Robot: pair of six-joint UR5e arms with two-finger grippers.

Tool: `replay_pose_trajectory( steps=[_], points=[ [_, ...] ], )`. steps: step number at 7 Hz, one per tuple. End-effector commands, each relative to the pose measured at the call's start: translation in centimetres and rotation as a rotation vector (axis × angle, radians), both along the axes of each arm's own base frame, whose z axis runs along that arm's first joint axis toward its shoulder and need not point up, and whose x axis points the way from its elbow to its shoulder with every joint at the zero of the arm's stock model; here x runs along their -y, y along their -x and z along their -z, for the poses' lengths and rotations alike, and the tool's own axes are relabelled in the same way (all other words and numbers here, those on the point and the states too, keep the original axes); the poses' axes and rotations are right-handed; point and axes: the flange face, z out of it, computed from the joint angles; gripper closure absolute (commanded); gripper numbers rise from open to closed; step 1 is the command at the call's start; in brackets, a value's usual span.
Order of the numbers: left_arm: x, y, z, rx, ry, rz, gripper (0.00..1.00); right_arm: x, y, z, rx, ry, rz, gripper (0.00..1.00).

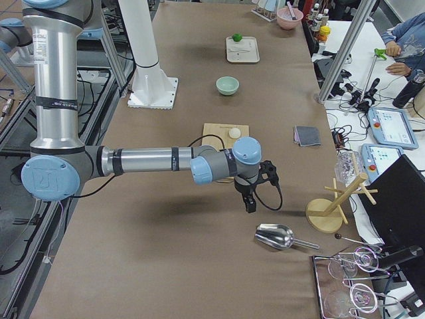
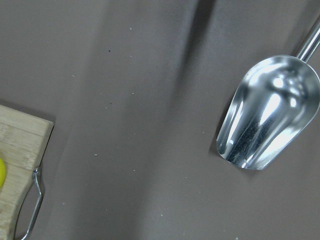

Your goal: Put spoon and bun in bowl

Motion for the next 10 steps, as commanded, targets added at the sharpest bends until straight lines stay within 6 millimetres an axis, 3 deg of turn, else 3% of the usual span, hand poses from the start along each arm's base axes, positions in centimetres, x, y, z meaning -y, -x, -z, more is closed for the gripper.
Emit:
replay_pose_trajectory(
  steps=[1,3,4,7,8,10],
  points=[
    [-0.2,0.0,-0.5,-0.001,0.003,-0.001,0.02,-0.2,0.0,-1.7,0.013,-0.078,-0.001,0.0],
    [-0.1,-0.1,-0.8,0.0,0.014,0.0,0.02,-0.1,0.3,-3.3,0.039,-0.189,0.006,0.0],
    [0.0,-0.5,-0.8,-0.003,0.024,0.001,0.02,0.3,0.4,-2.7,0.055,-0.173,-0.026,0.0],
    [0.8,-4.6,1.7,-0.079,0.122,0.092,0.02,2.1,6.6,3.5,0.158,-0.041,-0.134,0.0],
    [1.8,-6.8,3.2,-0.111,0.155,0.113,0.02,2.4,8.1,5.2,0.177,-0.034,-0.136,0.0],
    [4.0,-10.4,6.0,-0.124,0.199,0.162,0.02,2.7,14.1,11.5,0.251,0.038,-0.181,0.01]
  ],
)
